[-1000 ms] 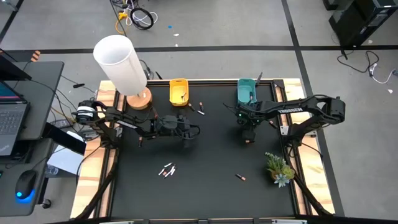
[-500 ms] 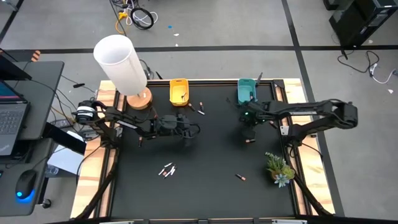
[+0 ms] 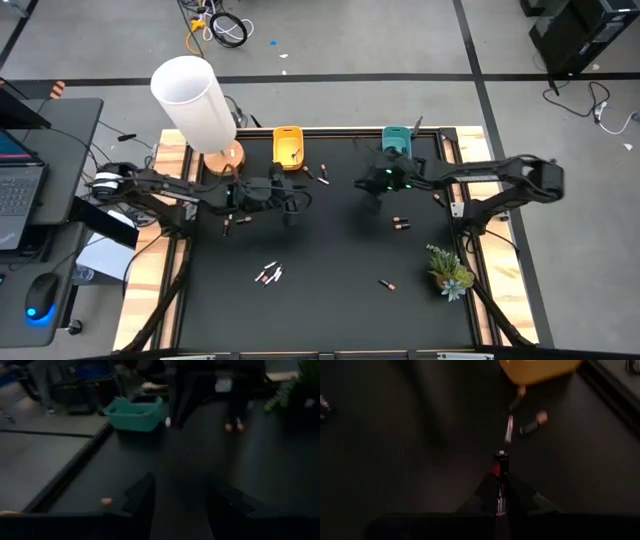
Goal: Sort batteries
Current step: Put the silver battery into the yellow bin
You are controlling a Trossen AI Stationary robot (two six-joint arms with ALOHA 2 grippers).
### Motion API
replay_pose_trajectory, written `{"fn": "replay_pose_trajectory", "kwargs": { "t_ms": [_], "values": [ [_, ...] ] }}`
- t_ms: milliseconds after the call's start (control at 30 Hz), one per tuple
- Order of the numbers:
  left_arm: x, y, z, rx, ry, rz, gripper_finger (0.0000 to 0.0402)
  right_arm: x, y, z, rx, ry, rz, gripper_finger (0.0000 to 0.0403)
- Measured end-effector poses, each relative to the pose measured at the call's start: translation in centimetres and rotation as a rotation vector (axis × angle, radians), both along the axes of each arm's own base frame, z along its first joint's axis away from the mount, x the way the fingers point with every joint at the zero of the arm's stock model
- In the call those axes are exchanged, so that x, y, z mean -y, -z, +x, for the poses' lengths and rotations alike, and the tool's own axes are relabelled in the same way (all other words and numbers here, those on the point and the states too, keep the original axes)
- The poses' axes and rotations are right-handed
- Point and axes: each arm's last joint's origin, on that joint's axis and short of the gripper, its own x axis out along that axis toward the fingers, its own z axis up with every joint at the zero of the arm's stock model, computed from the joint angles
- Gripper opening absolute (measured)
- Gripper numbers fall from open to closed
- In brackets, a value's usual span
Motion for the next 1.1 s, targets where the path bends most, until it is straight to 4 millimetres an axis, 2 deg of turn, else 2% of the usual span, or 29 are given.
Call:
{"fn": "replay_pose_trajectory", "kwargs": {
  "t_ms": [233, 367, 600, 733, 900, 1100],
  "values": [
    [1.3, -1.2, -2.1, -0.029, -0.064, 0.041, 0.0161, 2.6, -1.3, 8.1, 0.012, -0.088, -0.09, 0.0018],
    [2.0, -0.5, -3.7, -0.03, -0.062, 0.032, 0.0161, 4.3, -2.0, 11.7, 0.047, -0.109, -0.114, 0.0018],
    [2.1, 0.6, -6.6, 0.009, -0.071, 0.006, 0.0161, 7.3, -3.2, 16.8, 0.07, -0.089, -0.11, 0.0018],
    [2.0, 0.9, -7.7, 0.021, -0.078, 0.003, 0.0161, 9.3, -3.2, 18.8, 0.058, -0.066, -0.101, 0.0018],
    [1.9, 1.3, -8.7, 0.038, -0.089, -0.008, 0.0161, 11.7, -2.3, 20.0, 0.02, -0.04, -0.048, 0.0021],
    [2.0, 1.4, -9.4, 0.023, -0.123, -0.007, 0.0161, 11.7, -2.1, 20.0, -0.014, -0.078, -0.034, 0.0017]
  ]
}}
